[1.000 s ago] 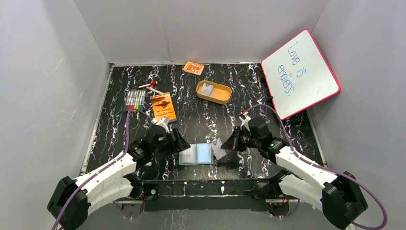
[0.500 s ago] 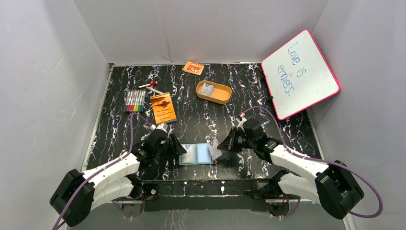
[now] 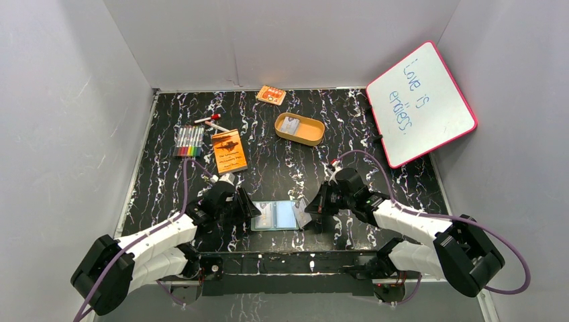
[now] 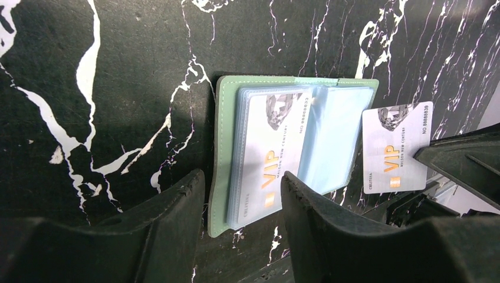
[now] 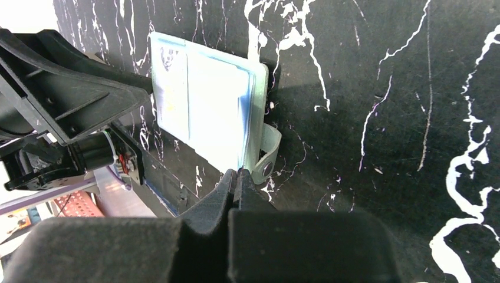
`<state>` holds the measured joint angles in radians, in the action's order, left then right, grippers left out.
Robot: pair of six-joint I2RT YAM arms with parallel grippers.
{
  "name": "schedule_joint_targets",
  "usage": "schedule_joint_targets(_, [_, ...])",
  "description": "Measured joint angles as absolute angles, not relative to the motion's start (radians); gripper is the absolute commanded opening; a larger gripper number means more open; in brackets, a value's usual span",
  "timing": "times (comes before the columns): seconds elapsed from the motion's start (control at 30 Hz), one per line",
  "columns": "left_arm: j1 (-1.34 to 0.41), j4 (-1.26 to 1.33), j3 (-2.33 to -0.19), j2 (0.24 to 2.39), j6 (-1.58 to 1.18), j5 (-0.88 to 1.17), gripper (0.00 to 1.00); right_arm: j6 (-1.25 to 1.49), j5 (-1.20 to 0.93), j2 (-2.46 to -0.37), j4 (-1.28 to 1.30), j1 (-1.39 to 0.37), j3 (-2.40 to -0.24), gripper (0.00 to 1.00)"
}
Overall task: Put the credit cards into the card holder
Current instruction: Turn over the card slot in the card holder.
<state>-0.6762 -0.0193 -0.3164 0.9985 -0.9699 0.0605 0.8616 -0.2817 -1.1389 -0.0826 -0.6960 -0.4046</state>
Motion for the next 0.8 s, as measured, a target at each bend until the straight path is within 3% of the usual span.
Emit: schedule_joint_targets(0.8, [-0.676, -0.002, -0.307, 0.999, -0.977, 0.060, 0.45, 0.840, -0.295, -1.173, -0.117, -0.729, -0.411, 0.00])
